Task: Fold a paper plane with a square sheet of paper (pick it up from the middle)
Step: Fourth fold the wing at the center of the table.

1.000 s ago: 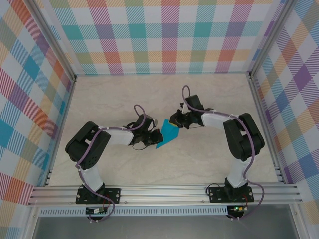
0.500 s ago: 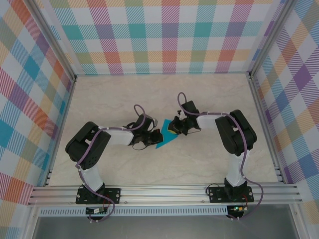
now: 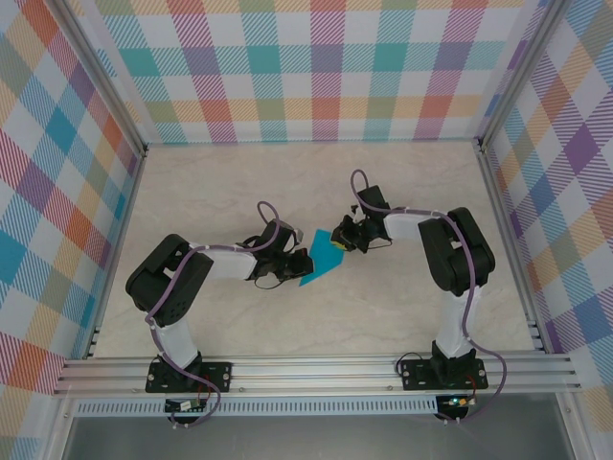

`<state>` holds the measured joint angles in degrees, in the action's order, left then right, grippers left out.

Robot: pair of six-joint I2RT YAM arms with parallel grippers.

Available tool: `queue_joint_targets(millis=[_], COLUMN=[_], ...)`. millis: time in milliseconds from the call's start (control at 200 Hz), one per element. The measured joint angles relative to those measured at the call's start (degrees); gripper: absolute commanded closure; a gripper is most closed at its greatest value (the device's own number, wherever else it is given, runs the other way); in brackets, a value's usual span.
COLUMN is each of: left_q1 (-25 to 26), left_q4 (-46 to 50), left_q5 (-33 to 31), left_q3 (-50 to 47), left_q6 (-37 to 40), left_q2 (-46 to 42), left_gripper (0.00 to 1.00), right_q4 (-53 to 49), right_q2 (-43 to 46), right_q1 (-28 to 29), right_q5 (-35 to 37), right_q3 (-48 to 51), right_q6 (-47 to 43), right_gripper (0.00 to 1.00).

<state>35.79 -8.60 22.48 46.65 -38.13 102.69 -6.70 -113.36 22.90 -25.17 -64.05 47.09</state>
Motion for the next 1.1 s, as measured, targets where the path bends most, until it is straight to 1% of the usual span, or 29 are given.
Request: queue_joint_targets(millis=[435,900,1100], left_q1=[0.0,0.0,0.0], left_q4=[-1.0,-1.7,-1.7], left_q5=[0.0,0.0,0.0], left_q3=[0.0,-0.3,-0.3], left_q6=[0.0,0.0,0.0], left_q2=[0.3,0.3,0.3], left_gripper=[1.00,1.00,1.00], right_q4=[-1.8,-2.1,-2.4], right_q2=[-1.3,-2.7,-2.9], right_q1=[-2.6,-4.9,-5.0], right_q5=[-1.6,-0.2,-0.4], right_q3=[-2.1,-4.6,-4.9], right_q6=[-0.2,-1.5,-1.6], right_gripper=[0.87,0.87,0.86])
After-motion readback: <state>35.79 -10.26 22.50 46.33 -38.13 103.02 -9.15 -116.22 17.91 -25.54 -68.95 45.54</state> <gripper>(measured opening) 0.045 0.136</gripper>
